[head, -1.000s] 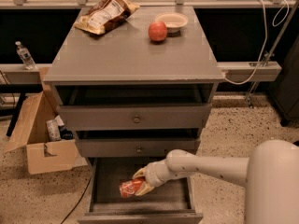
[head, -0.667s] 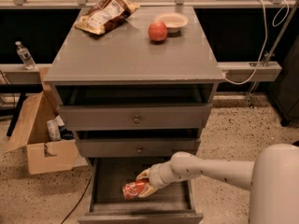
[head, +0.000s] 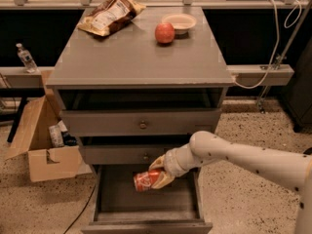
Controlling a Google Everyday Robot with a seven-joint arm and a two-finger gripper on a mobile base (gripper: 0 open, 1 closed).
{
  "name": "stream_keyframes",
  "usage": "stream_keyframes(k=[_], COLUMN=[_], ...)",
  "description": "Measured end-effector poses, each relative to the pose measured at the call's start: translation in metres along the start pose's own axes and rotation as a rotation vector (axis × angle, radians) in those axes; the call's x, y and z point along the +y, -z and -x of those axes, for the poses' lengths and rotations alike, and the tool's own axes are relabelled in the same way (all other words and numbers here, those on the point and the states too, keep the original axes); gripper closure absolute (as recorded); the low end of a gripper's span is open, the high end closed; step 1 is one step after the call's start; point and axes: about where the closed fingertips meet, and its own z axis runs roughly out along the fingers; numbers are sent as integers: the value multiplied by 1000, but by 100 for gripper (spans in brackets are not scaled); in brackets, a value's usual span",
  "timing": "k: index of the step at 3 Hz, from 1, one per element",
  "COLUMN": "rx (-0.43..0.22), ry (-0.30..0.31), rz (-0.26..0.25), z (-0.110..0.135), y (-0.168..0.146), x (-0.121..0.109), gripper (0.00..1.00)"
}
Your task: Pick coke can from bottom drawer and place on counter
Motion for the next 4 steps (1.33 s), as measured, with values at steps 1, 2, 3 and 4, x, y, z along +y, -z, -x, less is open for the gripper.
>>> stream_keyframes(k=[1,2,3,4], rx=[38,98,128,126], ry=[-2,19,51,51], rz=[-42,-78,-111,-114], z=[37,83,102,103], y=[77,134,155,158], x=[-16,-29,-37,-38], gripper=[100,100,100,100])
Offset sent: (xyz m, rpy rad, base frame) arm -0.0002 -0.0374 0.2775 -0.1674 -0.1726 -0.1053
